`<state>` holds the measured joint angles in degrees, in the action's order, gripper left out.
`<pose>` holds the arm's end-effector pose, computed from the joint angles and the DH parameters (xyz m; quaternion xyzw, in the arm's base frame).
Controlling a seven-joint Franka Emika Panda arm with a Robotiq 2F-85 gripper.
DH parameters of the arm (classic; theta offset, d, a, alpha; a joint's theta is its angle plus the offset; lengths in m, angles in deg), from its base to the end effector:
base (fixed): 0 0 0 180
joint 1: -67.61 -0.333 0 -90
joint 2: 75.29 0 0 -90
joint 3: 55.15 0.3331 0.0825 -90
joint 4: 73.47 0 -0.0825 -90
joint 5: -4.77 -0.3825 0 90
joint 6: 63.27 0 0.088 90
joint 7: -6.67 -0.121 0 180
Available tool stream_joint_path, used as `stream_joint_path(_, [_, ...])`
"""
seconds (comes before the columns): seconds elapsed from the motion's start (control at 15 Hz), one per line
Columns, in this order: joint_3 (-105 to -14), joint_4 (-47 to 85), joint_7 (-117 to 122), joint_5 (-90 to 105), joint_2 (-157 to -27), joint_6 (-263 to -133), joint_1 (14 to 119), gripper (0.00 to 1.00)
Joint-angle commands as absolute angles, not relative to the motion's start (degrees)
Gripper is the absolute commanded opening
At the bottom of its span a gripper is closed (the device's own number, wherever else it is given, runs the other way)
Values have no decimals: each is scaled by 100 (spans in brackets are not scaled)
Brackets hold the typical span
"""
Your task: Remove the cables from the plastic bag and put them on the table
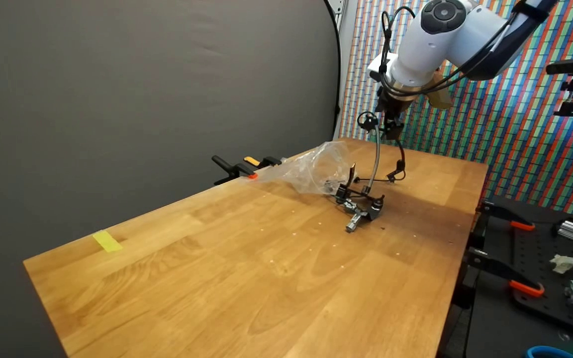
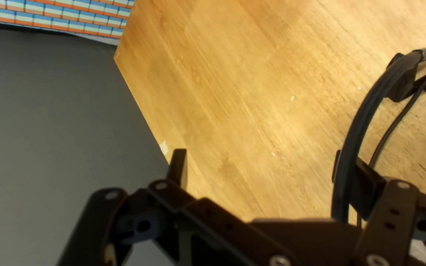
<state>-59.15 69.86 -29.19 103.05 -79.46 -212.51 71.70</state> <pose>0.4573 -0.0516 0.2542 0.8466 0.3528 0.1037 0.3847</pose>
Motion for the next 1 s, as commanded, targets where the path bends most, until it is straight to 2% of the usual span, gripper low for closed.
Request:
stream_joint_path(0.0, [-5914, 7005, -2924, 10305, -7956, -21251, 7168, 100])
stream_joint_path(0.6, [-5914, 7020, -2927, 10305, -7967, -21250, 7167, 100])
stream_joint_path(0.93, [-5917, 6944, -2461, 9676, -8185, -21746, 7206, 100])
